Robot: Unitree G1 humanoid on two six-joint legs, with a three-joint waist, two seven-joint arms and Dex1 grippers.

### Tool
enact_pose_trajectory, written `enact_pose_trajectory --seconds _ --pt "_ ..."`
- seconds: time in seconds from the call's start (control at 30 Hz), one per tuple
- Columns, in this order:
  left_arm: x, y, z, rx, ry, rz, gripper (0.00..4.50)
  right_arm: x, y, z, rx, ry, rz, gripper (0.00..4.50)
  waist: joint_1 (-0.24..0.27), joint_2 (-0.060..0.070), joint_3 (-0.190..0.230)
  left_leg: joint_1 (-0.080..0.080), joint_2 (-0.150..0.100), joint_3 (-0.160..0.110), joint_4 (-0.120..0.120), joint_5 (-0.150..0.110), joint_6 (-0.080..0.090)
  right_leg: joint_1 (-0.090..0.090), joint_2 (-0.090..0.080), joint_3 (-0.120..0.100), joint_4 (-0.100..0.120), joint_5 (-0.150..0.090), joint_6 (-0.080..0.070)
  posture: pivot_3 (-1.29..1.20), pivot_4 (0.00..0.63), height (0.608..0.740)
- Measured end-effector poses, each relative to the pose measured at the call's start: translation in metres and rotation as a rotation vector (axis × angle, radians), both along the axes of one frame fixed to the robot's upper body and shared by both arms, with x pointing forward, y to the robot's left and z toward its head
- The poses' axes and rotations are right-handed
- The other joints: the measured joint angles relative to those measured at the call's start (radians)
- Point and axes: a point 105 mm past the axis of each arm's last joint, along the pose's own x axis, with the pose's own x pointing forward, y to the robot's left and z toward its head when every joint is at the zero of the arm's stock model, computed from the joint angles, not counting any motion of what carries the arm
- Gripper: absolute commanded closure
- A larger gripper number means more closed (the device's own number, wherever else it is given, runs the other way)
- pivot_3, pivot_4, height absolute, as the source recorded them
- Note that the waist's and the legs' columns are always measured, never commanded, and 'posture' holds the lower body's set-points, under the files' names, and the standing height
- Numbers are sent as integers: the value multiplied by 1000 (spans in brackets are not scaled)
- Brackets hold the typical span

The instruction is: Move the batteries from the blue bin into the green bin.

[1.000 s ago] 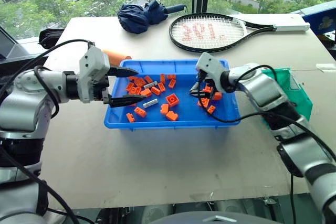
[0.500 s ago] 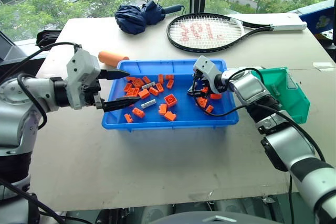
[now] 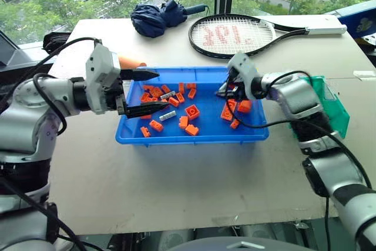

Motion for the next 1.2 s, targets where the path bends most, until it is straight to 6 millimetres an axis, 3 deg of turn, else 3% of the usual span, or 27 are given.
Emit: enact_pose_trajectory --seconds 0.03,0.07,0.1,0.17,0.2,0.37,0.53,0.67,0.7,0.73,0.87,0.97,1.03,1.13,1.2 --pt "0 -7 3 -30 -5 -28 0 -6 -15 19 14 -49 -34 2441 5 0 0 0 0 0 0 0 0 0 0 0 0 0 0 0 150 740" --pt "0 -9 5 -42 -6 -40 0 -9 -22 27 20 -70 -52 2441 6 0 0 0 0 0 0 0 0 0 0 0 0 0 0 0 150 740" --pt "0 -19 7 -66 -2 -78 0 -15 -42 38 12 -105 -113 2441 12 -1 0 0 0 0 0 0 0 0 0 0 -1 0 0 0 150 740" --pt "-1 -40 11 -110 -5 -170 0 -26 -85 44 -20 -116 -250 2441 28 -1 0 0 -1 0 1 0 1 2 0 -1 -1 0 0 0 150 740" --pt "-1 -44 12 -117 -3 -188 0 -28 -94 44 -26 -113 -281 2441 28 -1 0 0 -1 1 1 -1 1 1 0 -1 -1 0 0 0 150 740" --pt "7 -88 23 -150 -20 -361 0 -54 -156 26 -79 -47 -479 2441 33 -1 0 1 0 4 3 -2 4 2 2 0 0 0 0 0 150 740" --pt "17 -98 26 -112 -46 -391 0 -62 -179 2 -83 23 -563 2441 12 0 -1 2 1 5 2 -1 3 1 4 1 1 0 0 0 150 740" --pt "19 -98 26 -100 -47 -410 0 -62 -191 -10 -88 55 -600 584 11 0 -1 2 2 6 2 -1 3 1 4 2 0 0 0 0 150 740" --pt "20 -97 25 -98 -45 -412 0 -62 -190 -9 -81 50 -596 122 11 0 -1 2 2 6 2 -1 3 1 4 1 0 0 0 0 150 740" --pt "20 -97 25 -94 -43 -411 0 -62 -190 -7 -75 42 -591 50 13 0 -1 2 2 5 2 -1 3 1 4 1 0 0 0 0 150 740" --pt "22 -87 18 -64 -23 -371 0 -61 -190 -2 -73 13 -587 50 15 0 -1 2 2 5 2 -1 3 1 4 1 0 0 0 0 150 740" --pt "21 -61 2 -15 33 -293 0 -55 -170 14 -49 -37 -501 50 4 1 0 2 3 6 2 -1 2 1 5 2 0 0 0 0 150 740" --pt "19 -39 -6 19 63 -225 0 -50 -139 19 -21 -47 -378 50 -7 1 0 3 4 5 1 -1 3 1 5 2 0 0 0 0 150 740" --pt "12 0 -28 107 134 -90 0 -46 -61 12 8 -32 -104 50 -23 1 0 3 7 6 0 -1 2 0 5 3 0 0 -1 0 150 740" --pt "7 19 -39 149 167 -24 0 -47 -21 3 -3 -20 32 50 -17 2 0 2 6 5 0 -1 2 -1 5 1 0 0 -1 0 150 740"
